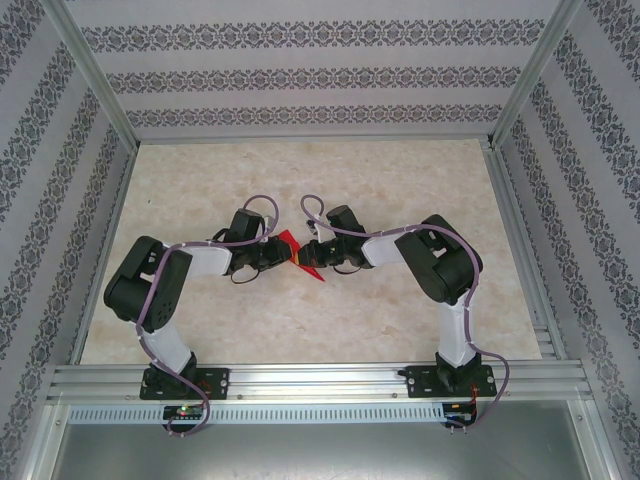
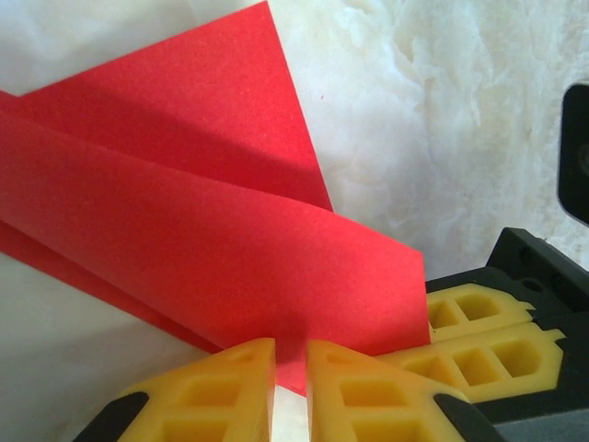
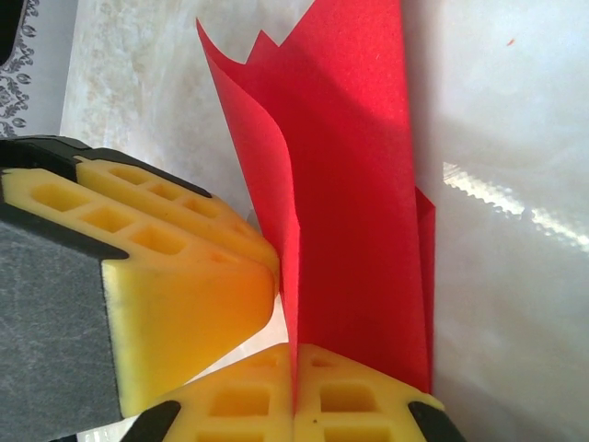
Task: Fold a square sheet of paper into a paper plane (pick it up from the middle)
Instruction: Fold the wing for the fifth time at the center of the table.
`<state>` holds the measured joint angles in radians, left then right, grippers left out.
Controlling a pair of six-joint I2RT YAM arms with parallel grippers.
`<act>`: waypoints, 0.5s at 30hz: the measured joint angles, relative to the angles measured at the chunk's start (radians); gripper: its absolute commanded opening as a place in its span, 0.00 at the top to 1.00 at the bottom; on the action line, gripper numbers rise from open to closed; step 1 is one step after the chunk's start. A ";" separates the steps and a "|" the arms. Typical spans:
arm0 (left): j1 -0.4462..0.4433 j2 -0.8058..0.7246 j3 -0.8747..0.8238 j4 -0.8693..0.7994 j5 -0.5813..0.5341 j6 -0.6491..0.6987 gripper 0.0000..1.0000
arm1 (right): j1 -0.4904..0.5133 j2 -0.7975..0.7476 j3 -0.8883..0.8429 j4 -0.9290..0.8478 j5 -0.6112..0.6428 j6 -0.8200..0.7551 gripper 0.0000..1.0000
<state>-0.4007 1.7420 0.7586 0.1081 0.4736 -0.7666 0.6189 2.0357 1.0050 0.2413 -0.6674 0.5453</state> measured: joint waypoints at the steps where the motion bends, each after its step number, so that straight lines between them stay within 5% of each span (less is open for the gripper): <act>1: 0.000 0.004 0.001 0.002 0.000 0.000 0.84 | 0.000 0.000 0.002 -0.005 0.000 -0.001 0.98; 15: -0.001 0.018 0.005 -0.004 -0.032 0.000 0.86 | 0.000 -0.004 0.038 -0.080 -0.004 -0.024 0.83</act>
<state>-0.4019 1.7599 0.7639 0.1043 0.4419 -0.7666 0.6193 2.0319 1.0431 0.1608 -0.6712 0.5213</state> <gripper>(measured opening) 0.139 0.157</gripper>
